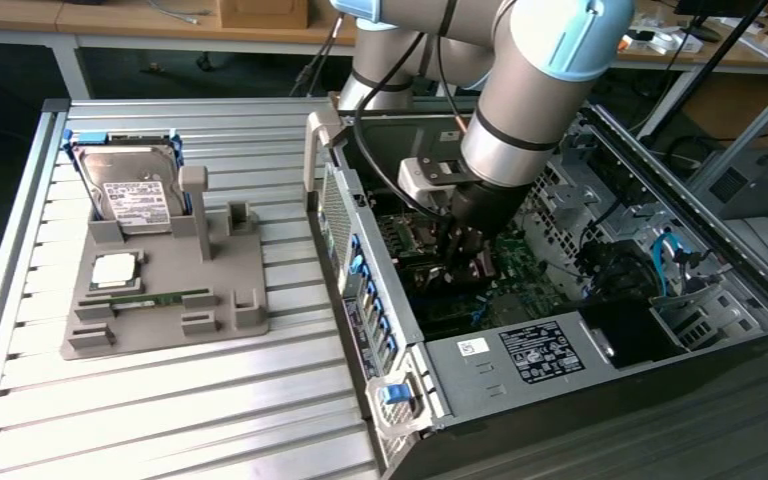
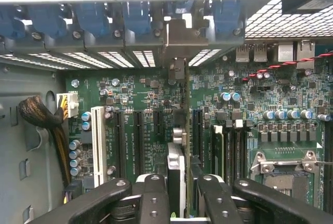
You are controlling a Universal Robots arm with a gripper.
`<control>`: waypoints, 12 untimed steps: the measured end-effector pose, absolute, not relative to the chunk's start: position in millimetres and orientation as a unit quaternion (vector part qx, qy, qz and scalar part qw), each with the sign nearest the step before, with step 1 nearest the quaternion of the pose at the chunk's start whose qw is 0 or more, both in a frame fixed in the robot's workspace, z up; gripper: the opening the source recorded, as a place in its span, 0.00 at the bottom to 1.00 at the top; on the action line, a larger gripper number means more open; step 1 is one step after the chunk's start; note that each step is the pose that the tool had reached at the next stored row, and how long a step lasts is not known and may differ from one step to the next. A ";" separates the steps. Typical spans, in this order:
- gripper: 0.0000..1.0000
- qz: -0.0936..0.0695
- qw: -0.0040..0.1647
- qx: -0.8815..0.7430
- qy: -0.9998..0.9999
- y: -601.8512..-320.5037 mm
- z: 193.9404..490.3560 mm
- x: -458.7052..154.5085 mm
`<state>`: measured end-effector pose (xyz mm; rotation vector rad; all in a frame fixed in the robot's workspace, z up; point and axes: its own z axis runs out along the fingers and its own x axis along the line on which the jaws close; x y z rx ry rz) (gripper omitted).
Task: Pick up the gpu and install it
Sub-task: 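Insert the gpu into the slot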
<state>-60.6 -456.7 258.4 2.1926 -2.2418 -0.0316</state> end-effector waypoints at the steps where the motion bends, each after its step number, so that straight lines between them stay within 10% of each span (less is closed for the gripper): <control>1: 0.27 -0.010 0.003 0.699 -0.715 -456.7 258.3 -60.8; 12: 0.27 -0.009 0.004 0.698 -0.716 -456.7 258.0 -60.9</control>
